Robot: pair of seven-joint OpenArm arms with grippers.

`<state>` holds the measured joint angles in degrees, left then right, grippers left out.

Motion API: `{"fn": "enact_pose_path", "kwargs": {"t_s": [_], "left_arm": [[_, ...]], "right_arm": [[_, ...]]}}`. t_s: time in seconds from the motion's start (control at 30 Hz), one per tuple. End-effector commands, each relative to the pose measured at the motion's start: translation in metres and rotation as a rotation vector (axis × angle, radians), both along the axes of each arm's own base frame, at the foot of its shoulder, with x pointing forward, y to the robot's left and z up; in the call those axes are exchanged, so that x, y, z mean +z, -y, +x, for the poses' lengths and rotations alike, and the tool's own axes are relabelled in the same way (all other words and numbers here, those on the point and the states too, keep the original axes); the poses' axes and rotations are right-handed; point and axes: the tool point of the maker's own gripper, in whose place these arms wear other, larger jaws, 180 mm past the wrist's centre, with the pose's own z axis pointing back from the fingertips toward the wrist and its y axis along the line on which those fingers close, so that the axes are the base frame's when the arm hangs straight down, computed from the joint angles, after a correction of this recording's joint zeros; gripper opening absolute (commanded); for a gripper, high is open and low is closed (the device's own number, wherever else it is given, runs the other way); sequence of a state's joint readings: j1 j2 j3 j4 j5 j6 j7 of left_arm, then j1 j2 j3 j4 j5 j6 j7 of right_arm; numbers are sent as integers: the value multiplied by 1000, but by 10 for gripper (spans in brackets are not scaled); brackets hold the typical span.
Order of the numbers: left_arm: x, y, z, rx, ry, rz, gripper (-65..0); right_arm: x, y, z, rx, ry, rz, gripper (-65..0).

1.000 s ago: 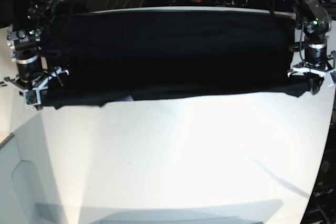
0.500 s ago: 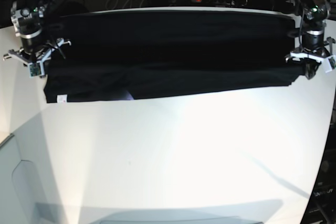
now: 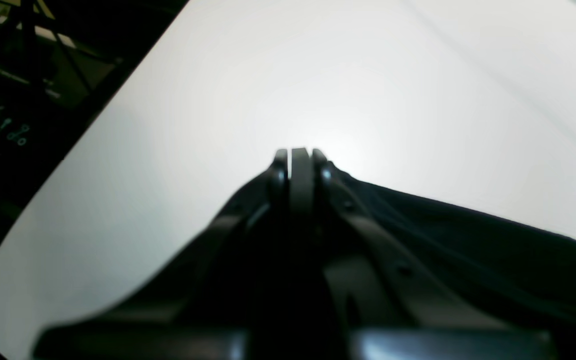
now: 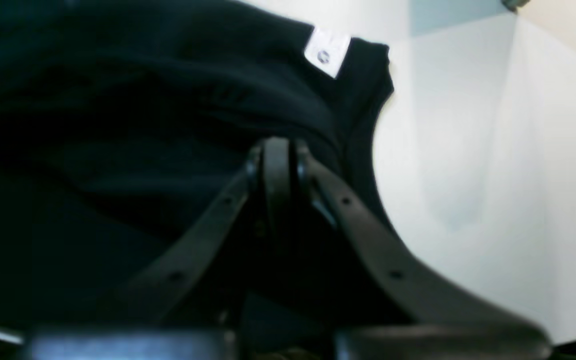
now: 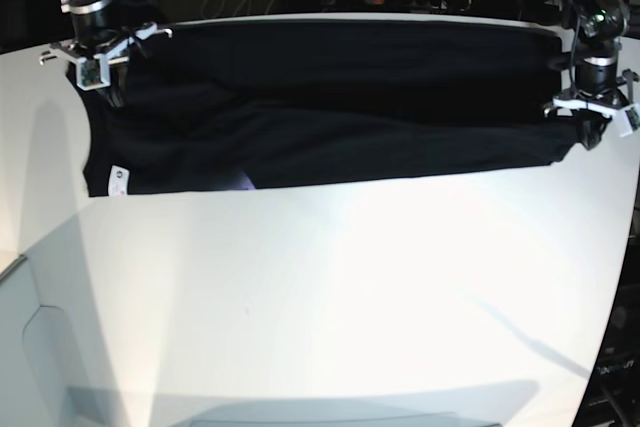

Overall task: Fold the T-shirt properly
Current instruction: 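Pull the folded edge with both grippers toward the arms, then hold the folded shirt edge with both grippers and adjust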

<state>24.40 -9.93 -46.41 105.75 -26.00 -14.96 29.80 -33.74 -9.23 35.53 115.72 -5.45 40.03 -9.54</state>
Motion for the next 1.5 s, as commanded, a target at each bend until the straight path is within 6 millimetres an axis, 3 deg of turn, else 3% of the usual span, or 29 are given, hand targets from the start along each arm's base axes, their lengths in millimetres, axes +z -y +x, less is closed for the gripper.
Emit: {"fn": "enact_pose_path", "kwargs": {"t_s": [0.0,0.2,0.4,0.6,0.83,1.13,1.47], "left_arm": [[11,-4,0,-3,29,32,-649],[4,-4,-10,-3,-7,32,-649],[-5,-4,-22,-6,-51,32,-649],[-19,8,-27,-78,-87,14,-649],[-37,4,-36,-83,-127,-15,-649],[-21,-25,-47,-1,-101,28,-649],[-34,-18,-53,17,-112,-15,-649]], "right_arm": [[11,1,1,3,43,1,-650],[15,23,-9,-52,36,-34,-650],[31,53,-14,-115,86,-51,-650],[40,69,-24,-153,100,-57,-650],[32,59,-28,-134,73,-29,-650],[24,44,-27,-94,51,1,-650],[23,37,-21,-68,58,15,-650]]}}
